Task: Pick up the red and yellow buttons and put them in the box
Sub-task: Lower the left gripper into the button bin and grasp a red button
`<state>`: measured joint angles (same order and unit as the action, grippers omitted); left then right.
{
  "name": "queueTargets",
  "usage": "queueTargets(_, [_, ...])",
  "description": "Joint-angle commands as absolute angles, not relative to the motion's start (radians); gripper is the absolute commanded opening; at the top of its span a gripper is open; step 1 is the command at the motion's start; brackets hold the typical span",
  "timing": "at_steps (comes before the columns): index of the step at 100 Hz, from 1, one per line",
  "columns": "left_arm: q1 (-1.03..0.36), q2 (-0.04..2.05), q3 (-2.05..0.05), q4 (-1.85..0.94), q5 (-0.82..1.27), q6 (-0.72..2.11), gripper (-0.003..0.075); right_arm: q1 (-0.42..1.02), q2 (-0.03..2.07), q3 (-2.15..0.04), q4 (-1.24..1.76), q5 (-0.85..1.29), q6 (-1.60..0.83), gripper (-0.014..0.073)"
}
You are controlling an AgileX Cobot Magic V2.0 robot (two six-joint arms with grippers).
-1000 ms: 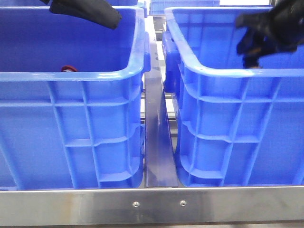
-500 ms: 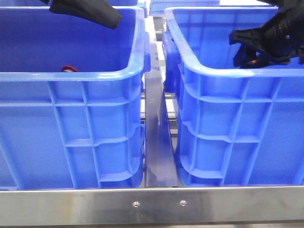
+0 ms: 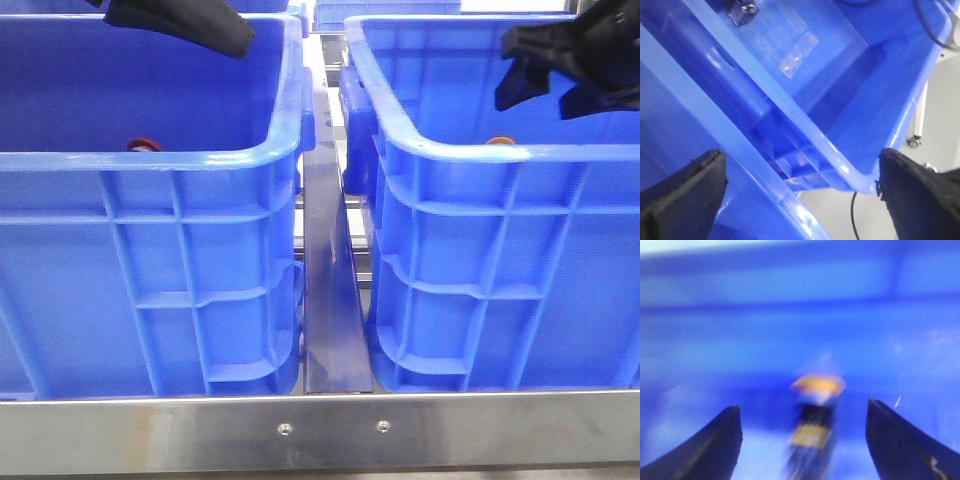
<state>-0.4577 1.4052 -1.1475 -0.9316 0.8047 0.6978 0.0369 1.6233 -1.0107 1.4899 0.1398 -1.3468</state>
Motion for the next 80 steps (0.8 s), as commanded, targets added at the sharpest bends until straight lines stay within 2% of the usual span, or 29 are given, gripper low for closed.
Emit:
queueTargets(1, [-0.462, 1.369, -1.179, -0.983, 0.755, 0.674, 0.0573, 0.032, 1.515, -0.962, 1.506, 0.151, -1.357, 0.0542])
queueTargets(22, [-0.355, 1.339, -1.179, -0.918, 0.704, 0.563, 0.0573, 0.032, 1.344, -0.79, 1.518, 0.138, -1.357, 0.0542])
queueTargets(44, [-0.227, 1.328, -1.179, -0.659, 0.658, 0.345, 0.0573, 0.032, 1.262, -0.755, 1.519, 0.149, -1.357, 0.0542])
queueTargets(61, [-0.217, 1.358, -1.179, -0.305, 0.648, 0.055, 0.0573, 0.032, 1.253, -0.755, 1.519, 0.152, -1.357, 0.0542])
queueTargets(80, [-0.217, 1.423, -1.179, -0.227, 0.679, -0.009, 0.0573, 0.032, 1.253, -0.755, 1.519, 0.152, -1.357, 0.0542])
